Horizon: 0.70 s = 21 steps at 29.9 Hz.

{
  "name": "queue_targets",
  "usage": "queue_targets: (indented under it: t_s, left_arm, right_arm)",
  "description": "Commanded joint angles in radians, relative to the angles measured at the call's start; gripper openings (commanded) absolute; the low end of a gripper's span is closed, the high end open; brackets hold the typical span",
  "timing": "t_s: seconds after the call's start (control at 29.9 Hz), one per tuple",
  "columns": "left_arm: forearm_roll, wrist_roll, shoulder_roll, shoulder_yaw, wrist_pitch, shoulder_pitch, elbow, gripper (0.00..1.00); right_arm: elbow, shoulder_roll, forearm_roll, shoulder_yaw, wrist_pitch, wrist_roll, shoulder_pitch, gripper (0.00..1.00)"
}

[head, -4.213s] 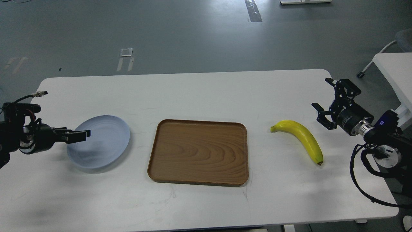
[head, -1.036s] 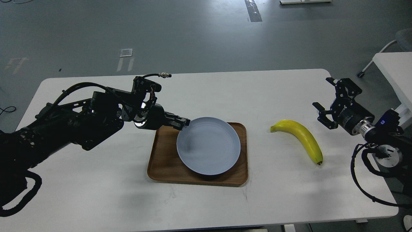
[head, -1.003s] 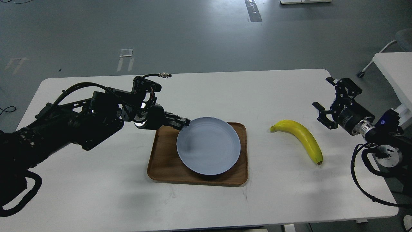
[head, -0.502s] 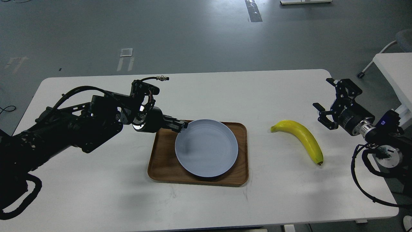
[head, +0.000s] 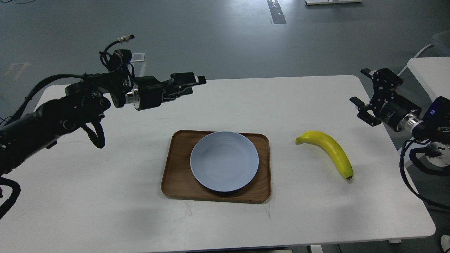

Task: Place banana on plate with both arms
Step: 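Open the left gripper and raise it away from the plate, then reach the right gripper to the banana and grasp its middle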

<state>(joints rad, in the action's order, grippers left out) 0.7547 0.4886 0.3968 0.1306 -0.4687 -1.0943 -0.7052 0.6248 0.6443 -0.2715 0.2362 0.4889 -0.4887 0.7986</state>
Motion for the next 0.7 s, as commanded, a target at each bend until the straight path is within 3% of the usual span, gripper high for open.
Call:
queue_targets:
  t_s: [0.0, 0.27, 0.47, 0.67]
  left_arm:
    - [-0.294, 0.000, 0.051, 0.041, -0.020, 0.013, -0.023, 1.00]
    - [-0.472, 0.000, 0.065, 0.245, -0.020, 0.132, -0.025, 1.00]
    - [-0.462, 0.000, 0.067, 0.250, -0.020, 0.160, -0.025, 1.00]
    - [-0.460, 0.000, 0.062, 0.253, -0.020, 0.163, -0.025, 1.00]
  right_arm:
    - [0.019, 0.032, -0.179, -0.024, 0.000, 0.000, 0.050, 1.00]
    - [0.186, 0.087, -0.653, -0.167, 0.000, 0.000, 0.214, 1.00]
    - [0.200, 0.101, -0.894, -0.473, 0.000, 0.000, 0.405, 1.00]
    - [0.193, 0.060, -0.986, -0.721, 0.000, 0.000, 0.519, 1.00]
